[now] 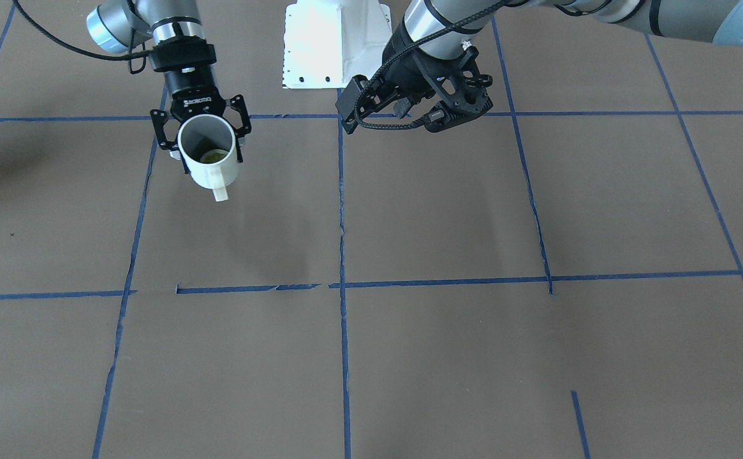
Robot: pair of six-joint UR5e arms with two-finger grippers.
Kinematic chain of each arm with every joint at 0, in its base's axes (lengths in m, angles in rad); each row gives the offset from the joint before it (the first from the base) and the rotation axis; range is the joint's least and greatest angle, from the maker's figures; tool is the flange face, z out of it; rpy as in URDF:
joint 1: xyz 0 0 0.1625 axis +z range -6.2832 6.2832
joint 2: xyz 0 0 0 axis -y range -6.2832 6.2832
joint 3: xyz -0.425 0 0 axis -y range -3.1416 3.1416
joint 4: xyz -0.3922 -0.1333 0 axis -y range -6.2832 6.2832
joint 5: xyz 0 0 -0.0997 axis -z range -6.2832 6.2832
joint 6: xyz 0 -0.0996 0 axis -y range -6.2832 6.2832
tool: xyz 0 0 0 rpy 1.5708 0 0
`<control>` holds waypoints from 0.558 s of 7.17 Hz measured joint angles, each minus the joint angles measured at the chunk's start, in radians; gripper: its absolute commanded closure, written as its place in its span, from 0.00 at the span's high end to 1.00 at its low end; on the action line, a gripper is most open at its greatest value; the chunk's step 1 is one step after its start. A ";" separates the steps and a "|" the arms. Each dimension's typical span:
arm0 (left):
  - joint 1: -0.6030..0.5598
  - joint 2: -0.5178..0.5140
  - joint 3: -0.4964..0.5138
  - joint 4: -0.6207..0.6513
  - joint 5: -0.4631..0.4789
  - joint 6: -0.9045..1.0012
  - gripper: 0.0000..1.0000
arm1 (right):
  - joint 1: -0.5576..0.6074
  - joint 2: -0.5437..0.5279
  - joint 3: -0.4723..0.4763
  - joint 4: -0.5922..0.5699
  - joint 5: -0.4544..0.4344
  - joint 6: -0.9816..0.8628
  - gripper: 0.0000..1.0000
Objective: Left arm hands cup to right arm to dump lemon
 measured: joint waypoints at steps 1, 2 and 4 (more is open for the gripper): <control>0.002 0.010 -0.001 0.000 0.001 0.001 1.00 | 0.023 -0.099 0.024 0.099 0.007 0.030 0.32; 0.005 0.017 -0.001 0.000 0.001 0.001 1.00 | 0.046 -0.203 0.033 0.236 0.026 0.050 0.32; 0.012 0.027 0.001 -0.001 0.002 0.002 1.00 | 0.083 -0.384 0.015 0.487 0.064 0.070 0.29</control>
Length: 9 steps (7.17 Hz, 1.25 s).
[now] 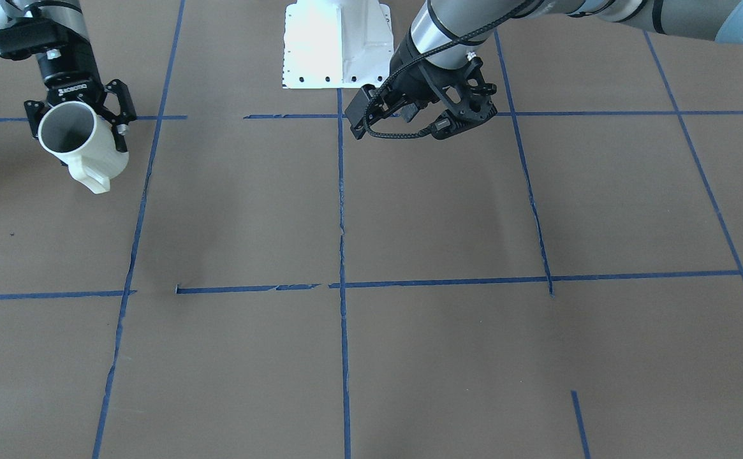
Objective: Left arm hands cup to right arm to dump lemon
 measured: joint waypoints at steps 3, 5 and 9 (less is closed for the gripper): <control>0.004 0.012 0.010 -0.011 0.001 0.002 1.00 | 0.157 -0.107 -0.249 0.440 0.189 0.007 0.26; 0.008 0.014 0.012 -0.015 0.001 0.001 1.00 | 0.432 -0.106 -0.357 0.524 0.522 0.012 0.26; 0.011 0.013 0.013 -0.031 0.001 -0.001 1.00 | 0.677 -0.109 -0.479 0.702 0.768 0.442 0.27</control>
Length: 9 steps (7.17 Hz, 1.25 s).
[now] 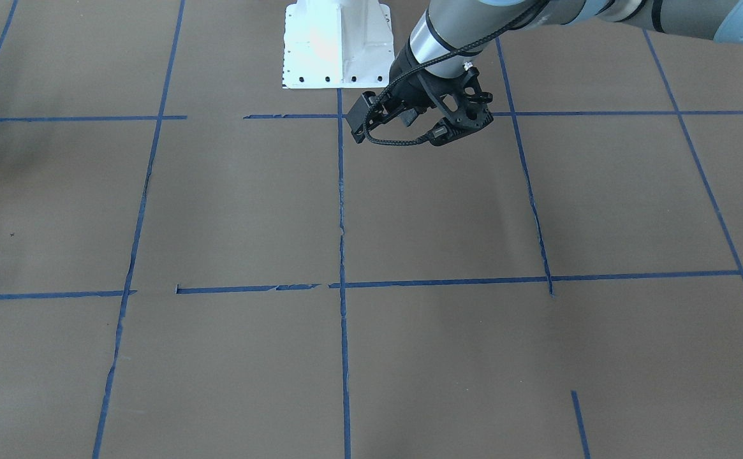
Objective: Left arm hands cup to right arm to dump lemon
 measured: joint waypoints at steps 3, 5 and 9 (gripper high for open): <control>0.000 0.000 0.001 -0.003 0.001 0.000 1.00 | 0.176 0.011 -0.081 0.067 0.120 0.339 0.28; 0.000 -0.002 0.000 -0.004 0.000 -0.001 1.00 | 0.268 0.029 -0.148 0.077 0.201 0.510 0.27; 0.003 -0.007 -0.008 -0.006 0.000 -0.026 1.00 | 0.310 0.060 -0.289 0.240 0.218 0.978 0.27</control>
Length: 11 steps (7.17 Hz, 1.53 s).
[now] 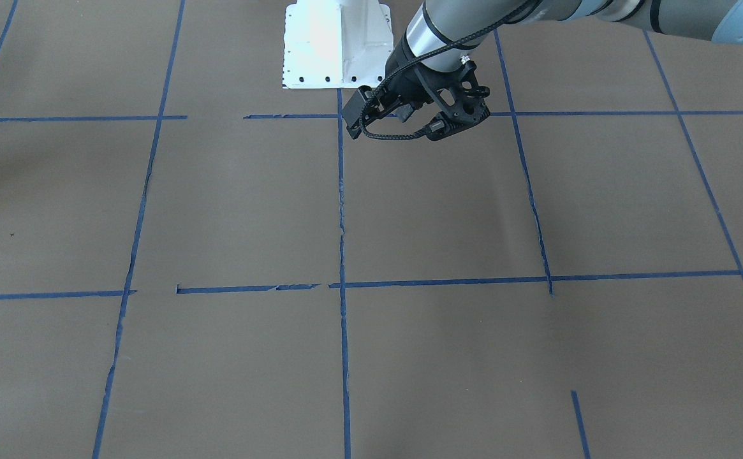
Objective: Left arm hands cup to right arm to dump lemon
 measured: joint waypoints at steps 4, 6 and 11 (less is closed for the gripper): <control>0.000 0.000 -0.004 -0.001 0.004 -0.002 1.00 | 0.048 0.104 -0.074 0.089 -0.002 0.449 0.29; -0.002 -0.004 -0.024 0.003 0.053 -0.008 1.00 | 0.056 0.131 -0.125 0.152 -0.004 0.624 0.31; -0.005 -0.004 -0.037 0.006 0.084 -0.009 1.00 | 0.112 0.142 -0.168 0.268 0.001 0.883 0.35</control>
